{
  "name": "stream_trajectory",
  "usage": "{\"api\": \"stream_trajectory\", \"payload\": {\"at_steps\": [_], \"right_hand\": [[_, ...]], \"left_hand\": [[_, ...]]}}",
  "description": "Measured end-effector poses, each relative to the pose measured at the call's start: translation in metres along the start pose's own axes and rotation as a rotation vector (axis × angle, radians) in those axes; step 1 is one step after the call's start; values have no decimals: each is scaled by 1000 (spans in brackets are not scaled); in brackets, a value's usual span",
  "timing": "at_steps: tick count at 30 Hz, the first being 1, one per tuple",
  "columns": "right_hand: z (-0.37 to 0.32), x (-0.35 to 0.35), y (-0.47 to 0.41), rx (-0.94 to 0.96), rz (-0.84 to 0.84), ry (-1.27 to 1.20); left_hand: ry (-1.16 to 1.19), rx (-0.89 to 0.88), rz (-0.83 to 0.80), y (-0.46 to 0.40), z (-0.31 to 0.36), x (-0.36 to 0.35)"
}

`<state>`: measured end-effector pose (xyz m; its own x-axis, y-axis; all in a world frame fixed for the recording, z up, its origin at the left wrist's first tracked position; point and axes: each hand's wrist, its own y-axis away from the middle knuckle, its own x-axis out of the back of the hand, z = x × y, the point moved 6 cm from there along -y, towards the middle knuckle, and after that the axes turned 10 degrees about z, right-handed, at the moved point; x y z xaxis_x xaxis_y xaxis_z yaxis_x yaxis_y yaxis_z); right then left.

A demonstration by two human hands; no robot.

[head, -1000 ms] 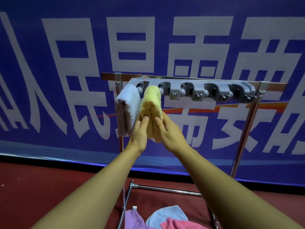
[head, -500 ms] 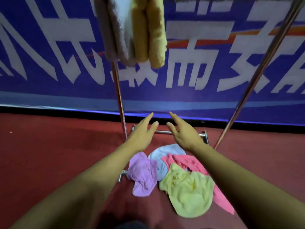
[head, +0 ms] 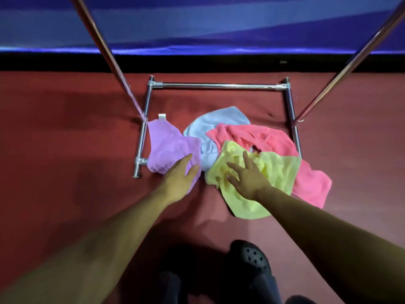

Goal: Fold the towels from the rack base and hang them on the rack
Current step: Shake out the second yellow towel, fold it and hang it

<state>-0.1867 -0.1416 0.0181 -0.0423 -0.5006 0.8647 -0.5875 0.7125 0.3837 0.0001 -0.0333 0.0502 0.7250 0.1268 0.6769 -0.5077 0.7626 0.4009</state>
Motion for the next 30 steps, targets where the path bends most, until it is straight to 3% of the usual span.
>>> {"api": "stream_trajectory", "payload": {"at_steps": [7, 15, 20, 22, 26, 30], "right_hand": [[46, -53, -43, -139, -55, 107], [38, -23, -26, -211, 205, -332], [24, 32, -2, -154, 254, -536], [15, 65, 10, -103, 284, -552], [-10, 150, 42, -23, 406, -609], [-51, 242, 93, 58, 548, -751]], "left_hand": [[-65, 26, -22, -30, -44, -46], [-24, -3, 16, -23, -24, -40], [104, 24, 4, 0, 18, 0], [106, -50, 32, 12, 41, 23], [142, -141, 52, 39, 86, 70], [256, -169, -33, 88, 137, 107]]}}
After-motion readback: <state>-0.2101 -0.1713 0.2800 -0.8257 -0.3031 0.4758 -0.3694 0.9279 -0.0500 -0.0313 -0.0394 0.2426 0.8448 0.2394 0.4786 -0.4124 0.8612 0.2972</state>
